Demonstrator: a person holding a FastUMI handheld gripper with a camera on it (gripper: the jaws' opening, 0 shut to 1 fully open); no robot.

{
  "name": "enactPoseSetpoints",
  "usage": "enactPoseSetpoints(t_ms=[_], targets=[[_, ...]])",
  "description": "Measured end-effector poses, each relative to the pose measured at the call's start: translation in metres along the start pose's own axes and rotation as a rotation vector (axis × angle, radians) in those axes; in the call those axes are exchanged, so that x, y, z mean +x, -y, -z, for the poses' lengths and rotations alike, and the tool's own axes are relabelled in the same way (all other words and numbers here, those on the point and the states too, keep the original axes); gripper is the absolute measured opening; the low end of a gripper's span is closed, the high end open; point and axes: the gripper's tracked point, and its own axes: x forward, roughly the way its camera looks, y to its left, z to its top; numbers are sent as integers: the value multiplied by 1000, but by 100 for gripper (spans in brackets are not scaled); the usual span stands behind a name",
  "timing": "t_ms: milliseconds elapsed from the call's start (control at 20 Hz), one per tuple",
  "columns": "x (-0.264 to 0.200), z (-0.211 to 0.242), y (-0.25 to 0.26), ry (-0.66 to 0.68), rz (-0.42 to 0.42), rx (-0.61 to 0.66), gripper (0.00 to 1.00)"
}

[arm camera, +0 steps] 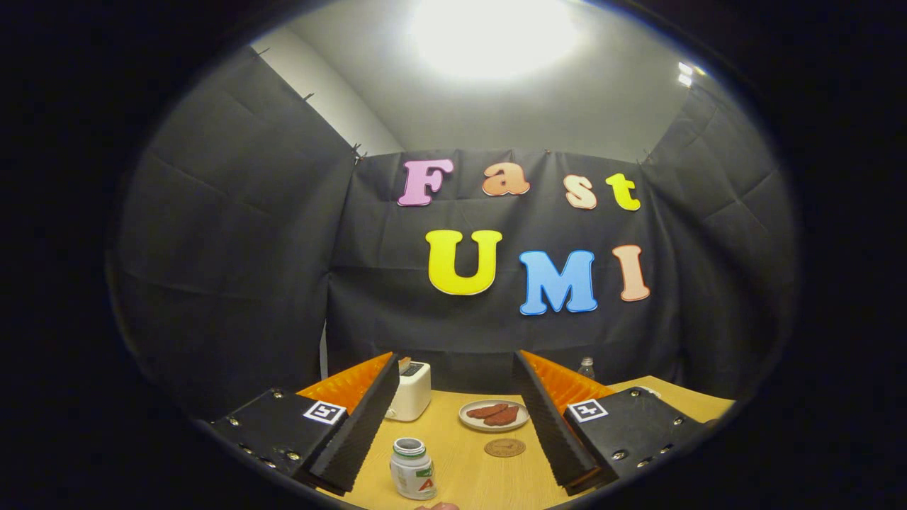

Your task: Take the bottle from table, then pour the juice into the cup, finally place the bottle on the coaster

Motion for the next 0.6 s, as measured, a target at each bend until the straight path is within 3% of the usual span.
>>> enactPoseSetpoints(t_ms=[400, 600], targets=[[19, 83, -48, -101, -44, -33, 98], [27, 122, -51, -151, -13, 13, 98]])
